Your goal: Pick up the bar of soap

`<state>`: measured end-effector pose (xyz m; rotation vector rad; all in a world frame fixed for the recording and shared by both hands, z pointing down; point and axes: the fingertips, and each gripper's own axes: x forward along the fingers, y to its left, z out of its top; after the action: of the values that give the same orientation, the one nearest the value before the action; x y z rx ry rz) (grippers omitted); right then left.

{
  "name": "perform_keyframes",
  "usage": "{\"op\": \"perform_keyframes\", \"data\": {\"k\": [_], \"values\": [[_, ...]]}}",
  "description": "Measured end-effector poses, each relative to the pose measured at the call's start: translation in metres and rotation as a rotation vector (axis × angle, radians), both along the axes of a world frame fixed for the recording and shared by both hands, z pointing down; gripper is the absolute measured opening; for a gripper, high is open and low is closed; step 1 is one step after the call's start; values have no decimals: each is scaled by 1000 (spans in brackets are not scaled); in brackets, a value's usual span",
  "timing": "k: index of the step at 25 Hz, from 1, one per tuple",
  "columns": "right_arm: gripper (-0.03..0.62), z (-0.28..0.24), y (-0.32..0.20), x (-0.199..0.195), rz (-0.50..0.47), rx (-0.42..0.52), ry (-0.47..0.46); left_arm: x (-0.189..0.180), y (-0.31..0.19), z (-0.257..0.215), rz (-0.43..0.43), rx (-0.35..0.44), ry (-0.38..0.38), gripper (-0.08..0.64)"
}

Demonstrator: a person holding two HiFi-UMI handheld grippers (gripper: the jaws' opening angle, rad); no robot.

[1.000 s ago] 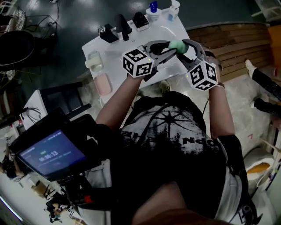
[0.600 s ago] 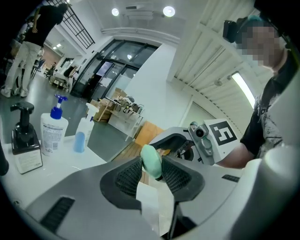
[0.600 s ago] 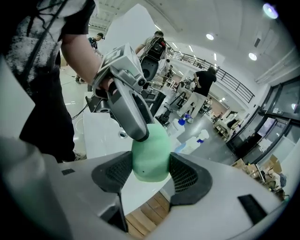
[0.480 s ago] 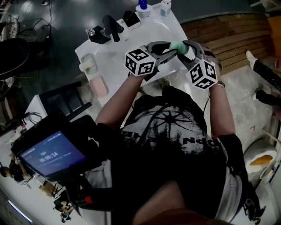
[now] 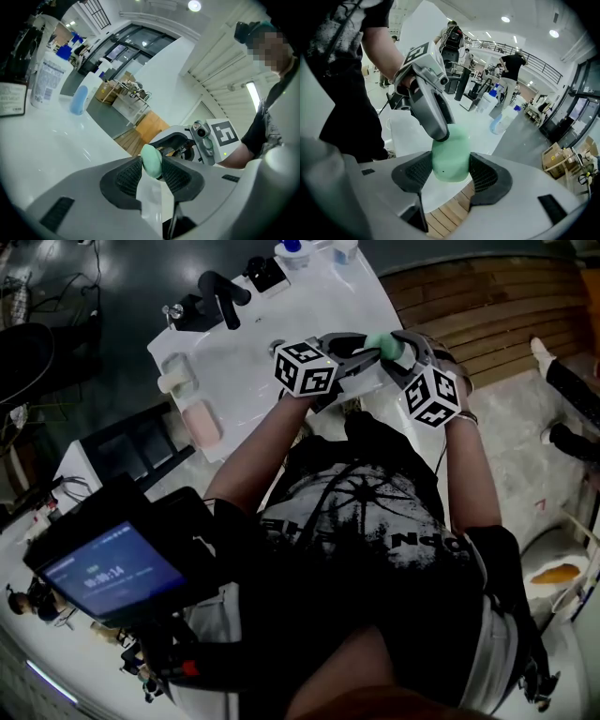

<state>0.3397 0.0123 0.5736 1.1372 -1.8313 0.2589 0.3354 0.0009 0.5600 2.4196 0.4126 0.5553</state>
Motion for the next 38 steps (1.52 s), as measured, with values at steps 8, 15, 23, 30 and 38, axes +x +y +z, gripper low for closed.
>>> {"op": "perform_keyframes", "data": {"k": [8, 15, 23, 30, 38], "values": [[261, 28, 13, 7, -4, -63, -62, 8, 12, 29, 4, -47, -81, 140], [260, 38, 18, 10, -7, -99, -96, 12, 18, 39, 9, -65, -143, 140], [261, 42, 15, 10, 4, -115, -140, 12, 15, 46, 12, -76, -192, 141], [261, 43, 16, 10, 30, -110, -162, 14, 16, 45, 26, -12, -181, 180], [262, 37, 13, 8, 47, -96, -195, 4, -5, 45, -40, 40, -182, 242]]}}
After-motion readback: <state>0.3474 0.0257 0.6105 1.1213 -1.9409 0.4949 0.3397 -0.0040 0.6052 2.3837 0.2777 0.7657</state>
